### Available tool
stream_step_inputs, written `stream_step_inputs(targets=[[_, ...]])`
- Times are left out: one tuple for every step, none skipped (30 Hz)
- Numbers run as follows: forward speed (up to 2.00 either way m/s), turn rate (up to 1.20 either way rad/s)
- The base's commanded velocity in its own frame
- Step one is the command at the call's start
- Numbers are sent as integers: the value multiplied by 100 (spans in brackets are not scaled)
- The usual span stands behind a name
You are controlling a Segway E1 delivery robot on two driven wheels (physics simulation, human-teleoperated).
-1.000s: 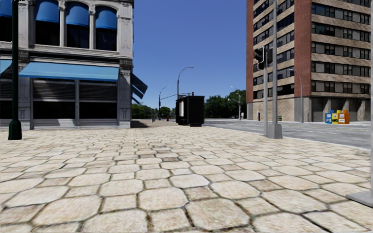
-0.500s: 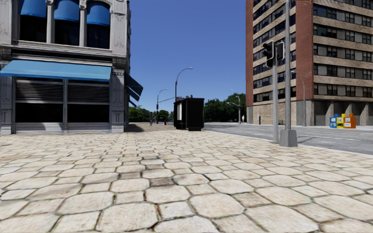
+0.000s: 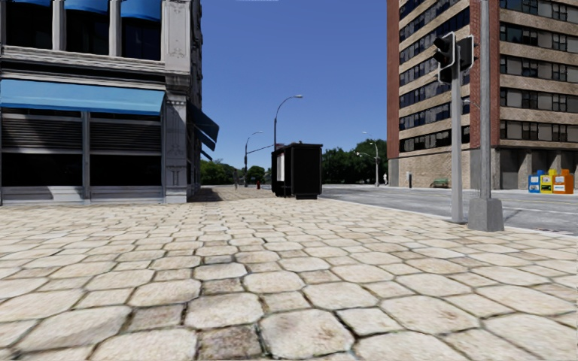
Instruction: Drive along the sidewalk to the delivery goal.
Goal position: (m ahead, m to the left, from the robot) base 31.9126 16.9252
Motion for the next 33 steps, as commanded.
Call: stream_step_inputs(targets=[[200,0],[200,0],[200,0],[200,0],[200,0],[200,0],[200,0],[200,0],[200,0],[200,0],[200,0],[200,0],[200,0],[200,0],[200,0],[200,0],[200,0],[200,0],[200,2],[200,2],[200,16],[200,27],[200,44],[200,51],[200,51],[200,54],[200,54],[200,35],[200,10],[200,0],[200,0],[200,0],[200,0]])
